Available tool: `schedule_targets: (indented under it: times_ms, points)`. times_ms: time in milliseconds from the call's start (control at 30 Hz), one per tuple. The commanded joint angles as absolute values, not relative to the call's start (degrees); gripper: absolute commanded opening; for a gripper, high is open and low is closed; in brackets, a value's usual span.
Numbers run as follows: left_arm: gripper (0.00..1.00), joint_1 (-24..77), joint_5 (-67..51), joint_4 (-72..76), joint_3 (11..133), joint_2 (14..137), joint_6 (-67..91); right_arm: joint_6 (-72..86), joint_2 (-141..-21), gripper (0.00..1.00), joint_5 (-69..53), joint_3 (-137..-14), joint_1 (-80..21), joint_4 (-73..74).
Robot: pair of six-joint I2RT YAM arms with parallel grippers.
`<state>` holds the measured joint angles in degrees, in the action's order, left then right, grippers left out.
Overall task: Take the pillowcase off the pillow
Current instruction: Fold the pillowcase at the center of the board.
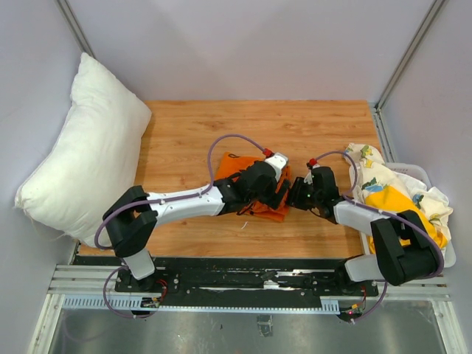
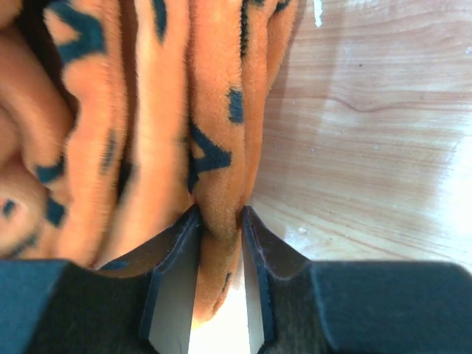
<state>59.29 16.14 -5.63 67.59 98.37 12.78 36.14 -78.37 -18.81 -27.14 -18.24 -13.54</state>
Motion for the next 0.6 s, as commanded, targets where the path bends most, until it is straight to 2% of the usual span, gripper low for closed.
schedule_targets:
  times_ms: [0, 67, 333, 567]
  points:
    - [0.91, 59.25, 9.88, 2.31, 63.26, 91.38, 13.95, 35.39, -75.95, 0.31, -17.15, -26.3, -18.95, -10.59]
    - [0.99, 57.85, 6.29, 5.26, 60.08, 87.2, 14.47, 34.98, -73.89, 0.35, -15.56, -26.32, -18.97, -8.53]
    - [0.99, 44.08, -16.87, 17.75, 47.44, 69.42, 21.65, 33.4, -62.59, 0.73, -7.36, -28.96, -18.9, 3.2]
    - [0.99, 28.99, -19.98, 22.22, 39.13, 61.42, 29.54, 33.39, -56.19, 0.96, -2.21, -31.41, -18.96, 7.84]
